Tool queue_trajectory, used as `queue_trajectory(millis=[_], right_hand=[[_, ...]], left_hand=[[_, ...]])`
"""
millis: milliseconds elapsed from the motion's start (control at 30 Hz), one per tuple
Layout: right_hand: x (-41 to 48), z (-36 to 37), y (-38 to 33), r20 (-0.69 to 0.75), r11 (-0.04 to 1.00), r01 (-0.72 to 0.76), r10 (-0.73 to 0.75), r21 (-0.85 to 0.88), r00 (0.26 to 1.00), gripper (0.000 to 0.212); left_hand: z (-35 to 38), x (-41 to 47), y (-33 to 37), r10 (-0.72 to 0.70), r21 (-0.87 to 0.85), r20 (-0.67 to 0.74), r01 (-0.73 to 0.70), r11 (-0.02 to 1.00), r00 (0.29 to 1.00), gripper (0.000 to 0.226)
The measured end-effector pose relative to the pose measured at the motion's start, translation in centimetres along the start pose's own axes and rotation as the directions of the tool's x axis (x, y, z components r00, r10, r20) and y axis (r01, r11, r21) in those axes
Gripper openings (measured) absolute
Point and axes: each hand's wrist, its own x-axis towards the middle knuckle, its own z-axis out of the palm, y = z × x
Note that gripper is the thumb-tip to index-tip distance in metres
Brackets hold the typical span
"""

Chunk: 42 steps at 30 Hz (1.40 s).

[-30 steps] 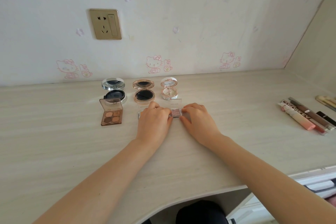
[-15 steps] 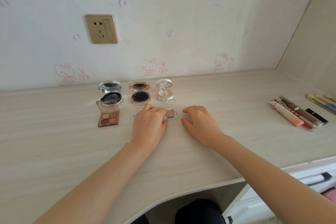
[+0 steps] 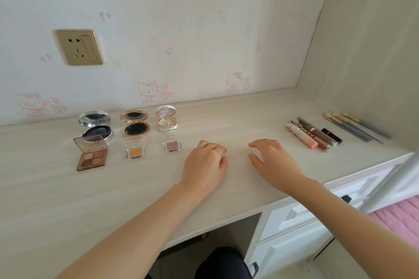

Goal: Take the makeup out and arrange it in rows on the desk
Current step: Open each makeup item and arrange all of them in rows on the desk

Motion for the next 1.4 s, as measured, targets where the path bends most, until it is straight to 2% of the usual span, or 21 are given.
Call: queue_trajectory(millis=[367,500,767,900,1067,1200,1400], right_hand=[[-1.9,-4.1,9.4,-0.093,0.985,-0.156,0.149,-0.070,0.984,0.031],[-1.7,-5.3,12.1,-0.144,0.980,-0.184,0.171,-0.076,0.975,0.024],[0.1,-6.4,16.6,-0.113,0.925,-0.350,0.336,-0.148,0.935,0.028],[0.8,-6.3,18.1,-0.088,0.897,-0.401,0.391,-0.187,0.916,0.030],[1.1,-5.9,18.8,-0.065,0.900,-0.373,0.368,-0.224,0.928,0.029],[1.2,-5.6,19.1,-0.089,0.898,-0.353,0.341,-0.265,0.936,0.028],[1.2,-5.3,19.3,-0.128,0.902,-0.343,0.320,-0.264,0.939,0.023]], left_hand=[[5.9,4.7,7.8,0.121,-0.104,0.093,-0.111,0.988,0.988,0.033],[7.5,7.0,9.8,0.176,-0.110,0.082,-0.167,0.980,0.981,0.031],[10.2,12.7,13.9,0.262,-0.208,0.033,-0.250,0.946,0.965,0.029],[11.3,15.5,15.5,0.197,-0.278,0.093,-0.165,0.946,0.976,0.029],[12.9,17.8,16.0,0.026,-0.236,0.294,0.046,0.971,0.955,0.033],[13.5,18.6,16.0,0.030,-0.231,0.354,0.056,0.971,0.935,0.034],[13.8,18.9,16.2,0.020,-0.274,0.352,0.082,0.958,0.936,0.031]])
